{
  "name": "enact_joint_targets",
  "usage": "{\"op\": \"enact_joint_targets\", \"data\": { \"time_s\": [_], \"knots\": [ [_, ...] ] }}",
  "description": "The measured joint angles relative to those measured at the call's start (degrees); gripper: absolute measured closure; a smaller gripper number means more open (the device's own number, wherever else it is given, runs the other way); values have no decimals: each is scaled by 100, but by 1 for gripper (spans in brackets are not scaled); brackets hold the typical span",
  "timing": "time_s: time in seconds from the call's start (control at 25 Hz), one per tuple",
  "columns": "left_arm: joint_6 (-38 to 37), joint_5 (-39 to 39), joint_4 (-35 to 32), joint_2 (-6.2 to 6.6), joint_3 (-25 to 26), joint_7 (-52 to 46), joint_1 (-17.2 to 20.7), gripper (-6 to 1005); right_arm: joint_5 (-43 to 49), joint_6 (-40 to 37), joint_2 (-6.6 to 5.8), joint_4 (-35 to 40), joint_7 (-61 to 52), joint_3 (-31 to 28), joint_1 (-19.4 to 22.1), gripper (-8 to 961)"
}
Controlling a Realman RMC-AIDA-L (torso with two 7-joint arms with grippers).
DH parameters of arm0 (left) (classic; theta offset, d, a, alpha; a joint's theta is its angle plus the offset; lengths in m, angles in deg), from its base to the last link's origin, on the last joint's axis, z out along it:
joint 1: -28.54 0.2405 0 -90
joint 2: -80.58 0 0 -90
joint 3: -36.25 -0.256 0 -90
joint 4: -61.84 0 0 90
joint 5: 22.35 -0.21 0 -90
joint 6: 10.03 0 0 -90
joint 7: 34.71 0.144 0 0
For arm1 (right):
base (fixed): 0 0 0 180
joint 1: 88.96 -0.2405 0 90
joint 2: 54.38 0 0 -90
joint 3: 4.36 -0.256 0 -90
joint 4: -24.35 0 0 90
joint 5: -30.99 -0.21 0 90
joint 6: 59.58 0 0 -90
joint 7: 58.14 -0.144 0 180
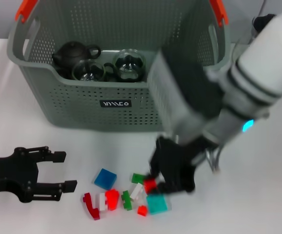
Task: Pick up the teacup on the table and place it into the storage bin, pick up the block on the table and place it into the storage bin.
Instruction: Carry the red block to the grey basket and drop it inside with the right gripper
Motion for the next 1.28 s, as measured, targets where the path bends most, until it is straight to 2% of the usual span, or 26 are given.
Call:
{"op": "enact_joint_targets", "data": {
  "time_s": [0.2, 0.4, 0.56, 0.72, 1.04, 1.28],
  "knots": [
    [26, 22, 11, 3, 42, 57, -14, 171, -154, -144, -17, 606, -163, -1119, -159, 692],
    [8, 32, 12, 11, 42, 59, -57, 171, -253, 457, -17, 742, -199, -2089, -478, 682],
    [39, 37, 31, 13, 24, 59, -123, 171, -147, 1802, -46, 222, -504, -2409, -669, 674],
    [38, 37, 56, 12, 29, 59, -201, 171, -116, 2712, -83, -560, -588, -2750, -911, 665],
    [36, 38, 87, 12, 31, 59, -267, 171, -6, 3632, -165, -1599, -705, -2856, -979, 649],
    [45, 47, 91, 16, 42, 59, -293, 171, 129, 3928, -180, -1796, -698, -2846, -938, 636]
  ]
}}
